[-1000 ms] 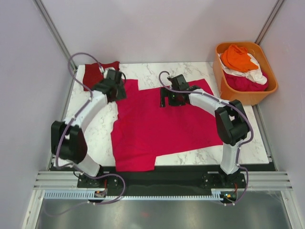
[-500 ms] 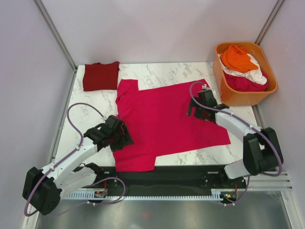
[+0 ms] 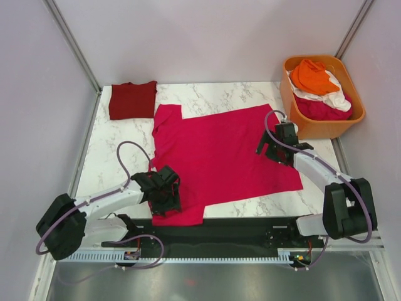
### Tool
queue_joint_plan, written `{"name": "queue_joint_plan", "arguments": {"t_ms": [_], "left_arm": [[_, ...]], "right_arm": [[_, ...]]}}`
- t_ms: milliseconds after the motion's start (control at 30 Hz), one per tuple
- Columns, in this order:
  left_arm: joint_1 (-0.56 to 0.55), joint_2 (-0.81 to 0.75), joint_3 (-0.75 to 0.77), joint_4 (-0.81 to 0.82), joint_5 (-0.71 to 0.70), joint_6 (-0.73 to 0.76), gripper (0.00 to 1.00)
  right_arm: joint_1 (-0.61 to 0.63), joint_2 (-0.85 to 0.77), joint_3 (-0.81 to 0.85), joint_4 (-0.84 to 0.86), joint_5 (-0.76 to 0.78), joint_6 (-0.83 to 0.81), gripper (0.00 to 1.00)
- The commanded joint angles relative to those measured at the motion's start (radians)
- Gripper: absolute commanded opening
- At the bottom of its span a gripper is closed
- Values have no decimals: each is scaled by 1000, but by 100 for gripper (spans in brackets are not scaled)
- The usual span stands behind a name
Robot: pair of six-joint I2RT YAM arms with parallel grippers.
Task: Fold and stack the t-shirts
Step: Flatten the tshirt out
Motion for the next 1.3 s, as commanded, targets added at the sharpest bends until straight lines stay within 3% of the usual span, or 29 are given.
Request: {"name": "queue_joint_plan", "arguments": {"t_ms": [0,300,333,367,433,600,900,1067,1100,1167,1200,1267], "left_arm": [[6,89,31,4,10,-39,72],[262,241,110,4,10,-39,72],[286,289,138,-14,-173,26,72],[329,314,152,188,-161,51,70],[354,389,216,197,-145,115,70],[437,518,360,197,-145,116,70],[587,558,495,197,-145,116,70],[572,408,451,197,-145,116,70],[566,302,413,144,-88,248,76],[538,192,371,102,-87,219,95],[533,129,327,87,-83,205,100],[529,-16,276,53,-55,165,100]], "right_arm": [[-5,36,32,75,-86,-19,98],[-7,238,113,117,-221,-37,98],[-7,260,122,128,-234,-31,98],[-7,304,134,134,-241,-14,98],[-5,356,177,163,-264,-2,98],[-15,515,292,164,-255,17,98],[-45,619,423,158,-264,35,98],[-35,423,308,139,-218,17,98],[-30,383,294,126,-188,9,98],[-13,264,260,88,-166,-14,98],[-7,230,251,74,-145,-19,98],[13,141,213,44,-137,-34,98]]}}
